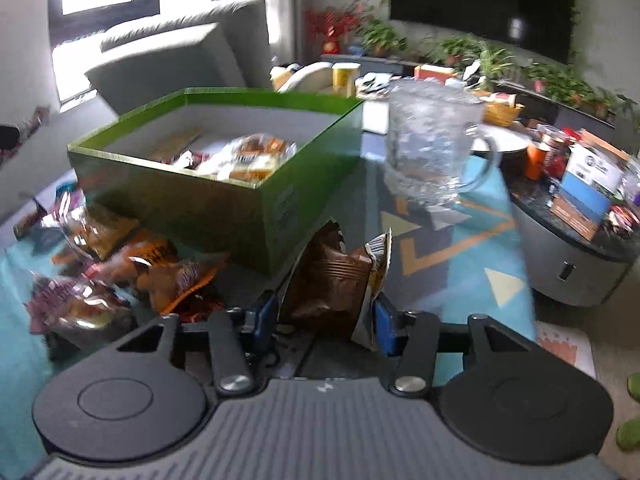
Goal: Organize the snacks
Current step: 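Carry both packs over the green box and open both tools to drop them, then grasp the dark spicy pack with the left tool while the right tool grasps a clear orange snack bag, then carry both packs over the green box and release them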
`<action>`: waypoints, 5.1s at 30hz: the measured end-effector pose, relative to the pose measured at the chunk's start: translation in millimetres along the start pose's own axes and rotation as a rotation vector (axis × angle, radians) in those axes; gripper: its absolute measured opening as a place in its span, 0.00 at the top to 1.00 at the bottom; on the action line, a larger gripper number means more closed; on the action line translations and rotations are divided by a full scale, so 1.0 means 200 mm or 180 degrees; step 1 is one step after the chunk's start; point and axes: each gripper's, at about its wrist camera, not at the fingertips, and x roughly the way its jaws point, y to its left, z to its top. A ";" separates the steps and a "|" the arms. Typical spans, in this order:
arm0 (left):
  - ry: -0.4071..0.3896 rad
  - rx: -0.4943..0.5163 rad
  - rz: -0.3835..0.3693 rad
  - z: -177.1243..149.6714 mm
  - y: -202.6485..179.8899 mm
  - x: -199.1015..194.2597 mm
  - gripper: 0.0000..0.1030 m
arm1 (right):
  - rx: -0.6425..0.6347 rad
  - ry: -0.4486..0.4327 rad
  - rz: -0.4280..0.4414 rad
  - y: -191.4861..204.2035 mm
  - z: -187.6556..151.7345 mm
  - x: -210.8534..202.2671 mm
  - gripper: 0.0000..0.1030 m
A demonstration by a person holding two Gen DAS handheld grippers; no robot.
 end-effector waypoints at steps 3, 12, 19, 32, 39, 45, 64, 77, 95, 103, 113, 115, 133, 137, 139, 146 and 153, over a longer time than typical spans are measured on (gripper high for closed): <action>-0.0082 0.0031 0.0004 0.07 -0.01 0.02 0.47 | -0.0025 -0.0227 0.0013 0.04 0.05 -0.10 0.49; -0.0134 -0.0110 0.0008 0.27 0.02 0.25 0.47 | -0.0108 -0.0715 0.0255 0.20 0.37 -0.04 0.49; 0.0082 -0.0274 0.0117 0.31 0.11 0.45 0.47 | -0.0093 -0.0531 0.0295 0.21 0.46 0.17 0.48; 0.0489 -0.0186 0.0331 0.21 0.17 0.71 0.46 | 0.0158 -0.0333 0.0171 0.18 0.41 0.28 0.41; 0.0403 -0.0129 0.0307 0.21 0.17 0.57 0.42 | 0.0191 -0.0492 0.0129 0.20 0.39 0.17 0.41; 0.0198 -0.0170 0.0463 0.18 0.24 0.37 0.39 | 0.0297 -0.0553 0.0155 0.18 0.31 0.04 0.41; 0.0421 -0.0715 0.0848 -0.26 0.47 0.13 0.34 | 0.0736 -0.0336 0.0020 0.11 -0.05 -0.12 0.41; 0.0475 -0.0271 0.0907 -0.40 0.38 0.20 0.19 | 0.0488 -0.0135 0.0190 0.23 -0.09 -0.05 0.41; 0.0253 -0.0295 0.0634 -0.41 0.39 0.13 0.56 | 0.0350 -0.0131 0.0208 0.22 -0.05 0.00 0.41; 0.0283 -0.0324 0.0611 -0.42 0.36 0.11 0.54 | 0.0387 -0.0208 0.0393 0.38 0.02 0.01 0.41; 0.0346 -0.0333 0.0794 -0.46 0.37 0.13 0.39 | 0.0302 -0.0030 -0.0008 0.52 0.09 0.16 0.41; 0.0327 -0.0282 0.0818 -0.46 0.36 0.14 0.38 | 0.0345 0.0020 -0.0103 0.50 0.08 0.18 0.41; -0.0087 -0.0137 0.0593 -0.37 0.27 -0.01 0.45 | 0.0382 -0.0052 0.0162 0.49 0.08 0.08 0.42; -0.0177 -0.0089 0.0512 -0.29 0.23 -0.01 0.45 | 0.0364 -0.0176 0.0183 0.48 0.10 0.00 0.41; -0.0229 -0.0038 0.0503 -0.25 0.21 -0.01 0.45 | 0.0356 -0.0265 0.0203 0.48 0.13 -0.03 0.41; -0.0524 0.0205 0.0483 -0.03 0.12 0.03 0.45 | 0.0274 -0.0620 0.0123 0.44 0.31 -0.06 0.41; -0.0560 0.0286 0.0374 0.18 0.07 0.21 0.45 | 0.0381 -0.0683 0.0093 0.36 0.48 0.08 0.41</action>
